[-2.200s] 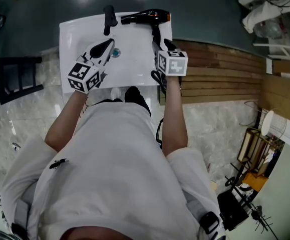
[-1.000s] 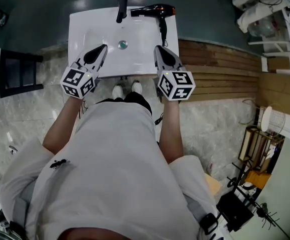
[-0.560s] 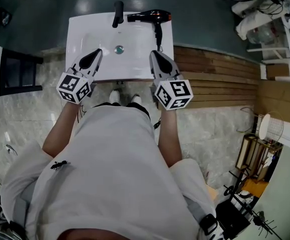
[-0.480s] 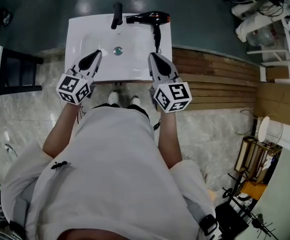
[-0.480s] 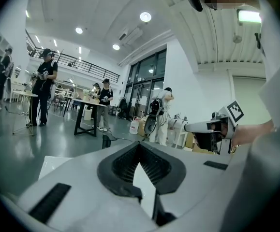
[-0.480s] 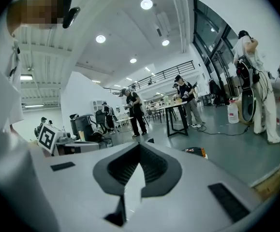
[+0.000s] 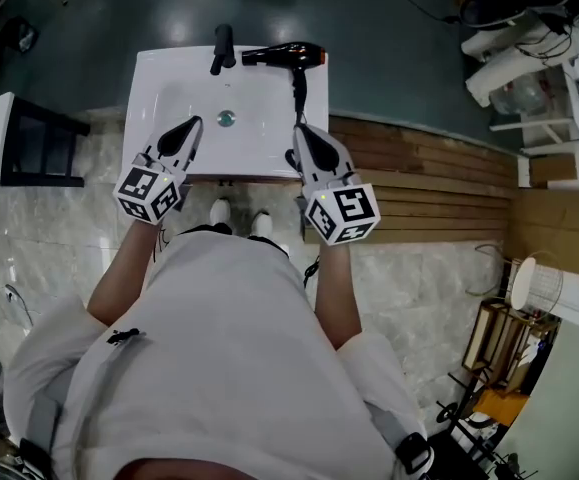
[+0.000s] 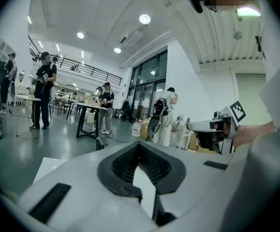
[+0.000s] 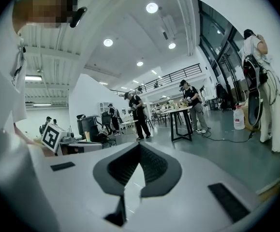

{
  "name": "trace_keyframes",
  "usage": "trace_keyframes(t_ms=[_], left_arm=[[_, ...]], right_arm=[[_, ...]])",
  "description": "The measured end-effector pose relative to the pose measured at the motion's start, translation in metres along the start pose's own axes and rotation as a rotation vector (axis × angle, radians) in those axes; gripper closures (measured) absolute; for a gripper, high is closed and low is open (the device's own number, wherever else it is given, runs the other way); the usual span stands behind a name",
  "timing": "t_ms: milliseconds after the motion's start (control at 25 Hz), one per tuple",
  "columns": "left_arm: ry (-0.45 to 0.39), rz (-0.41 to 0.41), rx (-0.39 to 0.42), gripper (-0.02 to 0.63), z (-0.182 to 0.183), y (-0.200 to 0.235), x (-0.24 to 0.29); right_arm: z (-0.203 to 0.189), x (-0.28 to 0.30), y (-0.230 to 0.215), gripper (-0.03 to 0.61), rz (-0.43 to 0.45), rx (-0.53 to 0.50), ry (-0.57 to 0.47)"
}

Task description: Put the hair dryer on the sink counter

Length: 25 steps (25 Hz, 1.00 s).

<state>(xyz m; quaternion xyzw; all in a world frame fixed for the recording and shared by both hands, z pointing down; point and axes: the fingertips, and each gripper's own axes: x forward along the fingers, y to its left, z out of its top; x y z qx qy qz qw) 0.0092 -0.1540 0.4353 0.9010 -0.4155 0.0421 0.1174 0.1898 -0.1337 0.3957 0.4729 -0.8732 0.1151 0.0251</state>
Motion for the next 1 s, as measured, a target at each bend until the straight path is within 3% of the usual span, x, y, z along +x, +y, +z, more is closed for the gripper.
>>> trace_keyframes(t_ms=[560, 1000], left_arm=[[0.007, 0.001, 0.009, 0.611, 0.012, -0.019, 0.013], [0.018, -0.011, 0.026, 0.611, 0.014, -0.009, 0.022]], right_arm=[[-0.003, -0.004, -0.006, 0.571, 0.03, 0.009, -0.001], [-0.004, 0.006, -0.008, 0.571, 0.013, -0.03, 0.023]])
